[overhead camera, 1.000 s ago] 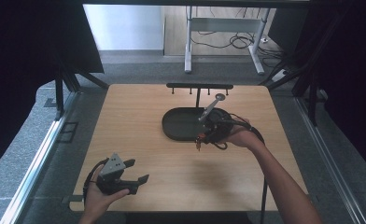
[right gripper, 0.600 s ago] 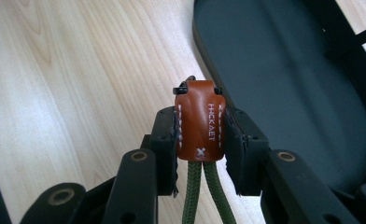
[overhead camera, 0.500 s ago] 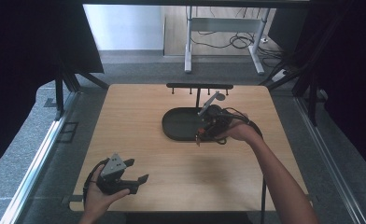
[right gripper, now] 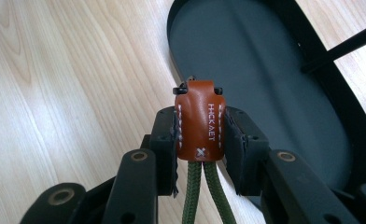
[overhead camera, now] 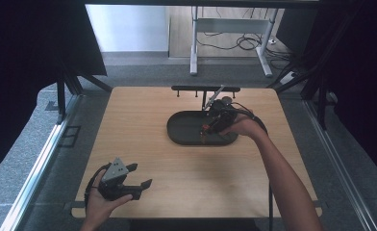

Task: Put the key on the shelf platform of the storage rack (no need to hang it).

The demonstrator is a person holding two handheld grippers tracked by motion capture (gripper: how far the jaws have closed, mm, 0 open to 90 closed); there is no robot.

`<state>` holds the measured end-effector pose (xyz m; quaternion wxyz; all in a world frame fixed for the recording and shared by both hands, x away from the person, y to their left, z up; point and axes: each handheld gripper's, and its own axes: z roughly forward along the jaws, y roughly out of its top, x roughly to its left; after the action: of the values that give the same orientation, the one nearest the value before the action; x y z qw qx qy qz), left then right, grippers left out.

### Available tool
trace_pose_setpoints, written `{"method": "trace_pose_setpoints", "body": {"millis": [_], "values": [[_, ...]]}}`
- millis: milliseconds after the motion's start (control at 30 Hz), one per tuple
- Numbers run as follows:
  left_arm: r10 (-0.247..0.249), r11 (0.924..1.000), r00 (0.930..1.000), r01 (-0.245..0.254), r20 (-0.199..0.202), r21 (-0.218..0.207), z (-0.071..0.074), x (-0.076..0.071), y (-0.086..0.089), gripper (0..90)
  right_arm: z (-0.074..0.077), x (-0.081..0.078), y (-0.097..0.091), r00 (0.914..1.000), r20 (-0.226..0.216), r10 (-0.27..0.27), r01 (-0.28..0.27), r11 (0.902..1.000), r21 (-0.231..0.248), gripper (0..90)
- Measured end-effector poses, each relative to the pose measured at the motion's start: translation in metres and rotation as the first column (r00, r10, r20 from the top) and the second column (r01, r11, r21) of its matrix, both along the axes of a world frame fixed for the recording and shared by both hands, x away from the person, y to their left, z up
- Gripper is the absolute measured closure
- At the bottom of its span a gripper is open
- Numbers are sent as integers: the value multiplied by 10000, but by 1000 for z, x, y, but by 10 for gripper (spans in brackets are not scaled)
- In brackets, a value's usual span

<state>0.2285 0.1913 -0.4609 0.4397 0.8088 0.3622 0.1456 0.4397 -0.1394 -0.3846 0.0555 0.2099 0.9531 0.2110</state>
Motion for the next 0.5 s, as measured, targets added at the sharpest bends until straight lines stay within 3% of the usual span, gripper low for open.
{"method": "trace_pose_setpoints", "body": {"millis": [500], "values": [[-48, 10000, 10000, 48, -15, -11, 1, 0, 0, 229, -9, 23, -1, 9998, -105, -178, 177, 9998, -63, 668]]}}
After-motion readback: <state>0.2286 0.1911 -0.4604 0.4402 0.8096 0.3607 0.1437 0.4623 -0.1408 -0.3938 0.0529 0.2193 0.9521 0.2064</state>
